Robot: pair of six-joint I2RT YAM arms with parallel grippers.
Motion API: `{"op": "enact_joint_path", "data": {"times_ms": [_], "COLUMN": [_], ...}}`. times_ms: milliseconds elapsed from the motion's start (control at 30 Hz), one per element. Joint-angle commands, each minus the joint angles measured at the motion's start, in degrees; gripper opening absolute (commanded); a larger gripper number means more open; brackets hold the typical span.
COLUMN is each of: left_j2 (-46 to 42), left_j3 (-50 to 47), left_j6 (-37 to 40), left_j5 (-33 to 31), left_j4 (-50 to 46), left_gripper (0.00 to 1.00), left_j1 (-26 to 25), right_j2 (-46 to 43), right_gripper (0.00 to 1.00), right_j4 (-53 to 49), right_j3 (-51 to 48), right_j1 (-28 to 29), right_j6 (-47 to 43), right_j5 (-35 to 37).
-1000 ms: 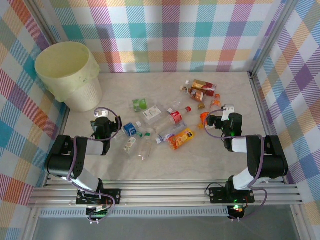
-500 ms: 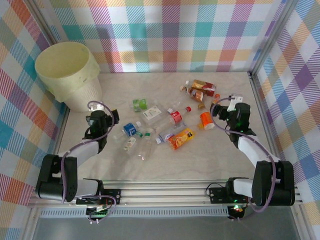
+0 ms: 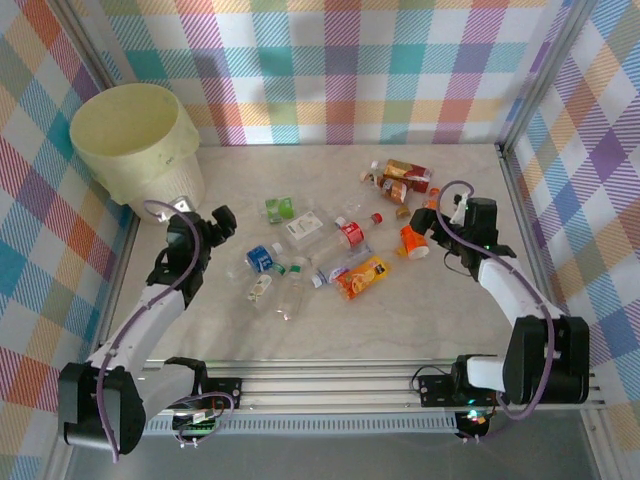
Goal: Put the plastic bottles in the bin
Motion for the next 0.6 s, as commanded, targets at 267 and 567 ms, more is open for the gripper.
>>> {"op": "enact_joint_path", "data": {"times_ms": [267, 567], "left_j2": [-5.1, -4.4], "left_j3": [-2.1, -2.0], "left_j6": [-5.0, -5.8], "left_j5": [3.9, 5.9], "left_j4": [-6.3, -5.0], "left_gripper": [1.0, 1.0], "left_j1": [-0.3, -0.2], "right_j2": [10.9, 16.0], "right_gripper": [0.98, 0.82], "right_j4": [-14.7, -16.0], "right_j3": [11.7, 13.7], "right_j1": [6.2, 8.4], "right_j6": [-3.0, -5.6], "right_j5": [7.3, 14.4]}}
